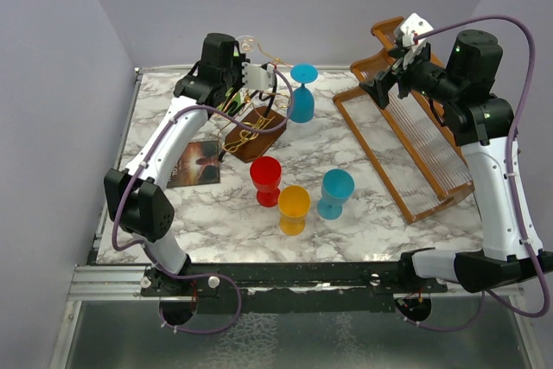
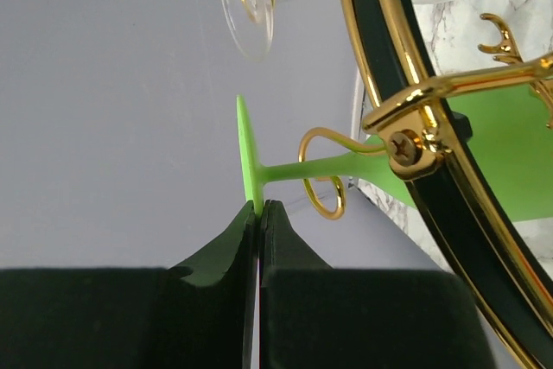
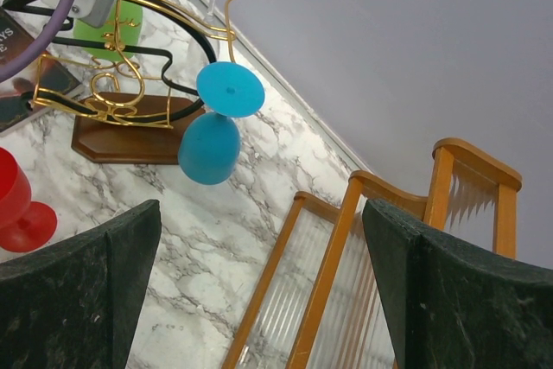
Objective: Place the wine glass upside down on the wine glass rack
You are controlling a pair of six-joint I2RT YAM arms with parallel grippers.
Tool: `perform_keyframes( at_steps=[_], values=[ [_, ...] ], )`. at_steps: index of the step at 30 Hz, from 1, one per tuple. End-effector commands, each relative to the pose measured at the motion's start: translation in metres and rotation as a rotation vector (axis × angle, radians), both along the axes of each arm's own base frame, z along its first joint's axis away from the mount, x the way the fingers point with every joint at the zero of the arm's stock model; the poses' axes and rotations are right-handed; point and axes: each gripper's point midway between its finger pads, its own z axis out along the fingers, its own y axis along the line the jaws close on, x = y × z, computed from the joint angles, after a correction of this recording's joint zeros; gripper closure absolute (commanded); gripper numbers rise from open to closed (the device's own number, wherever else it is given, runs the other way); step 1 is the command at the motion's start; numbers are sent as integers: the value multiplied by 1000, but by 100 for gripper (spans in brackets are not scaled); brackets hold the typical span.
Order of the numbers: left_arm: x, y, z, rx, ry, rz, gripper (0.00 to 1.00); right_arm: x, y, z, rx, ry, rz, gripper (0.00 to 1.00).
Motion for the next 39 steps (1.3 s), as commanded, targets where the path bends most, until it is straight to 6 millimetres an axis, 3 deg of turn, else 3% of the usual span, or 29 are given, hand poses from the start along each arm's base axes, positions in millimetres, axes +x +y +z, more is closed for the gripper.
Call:
perform_keyframes(
  at_steps=[1,9,14,19,28,39],
  values=[
    [4,-3,29,-47,-65,13,100,-1,-7,6,-5,-29,-30,0],
    [-6,-11,30,-53,-7,-46,100,0,-7,4,-8,-26,-32,0],
    [-1,-1,22,28,-27,-12,100,1,-7,3,-8,-24,-31,0],
    [5,-3,4,71,5,-29,100,2,-7,2,-9,-20,-31,0],
    [13,0,-8,153,24,-35,100,2,-7,1,-10,-18,-33,0],
    [26,13,-6,164,10,49,100,2,-7,0,-13,-19,-35,0]
  ],
)
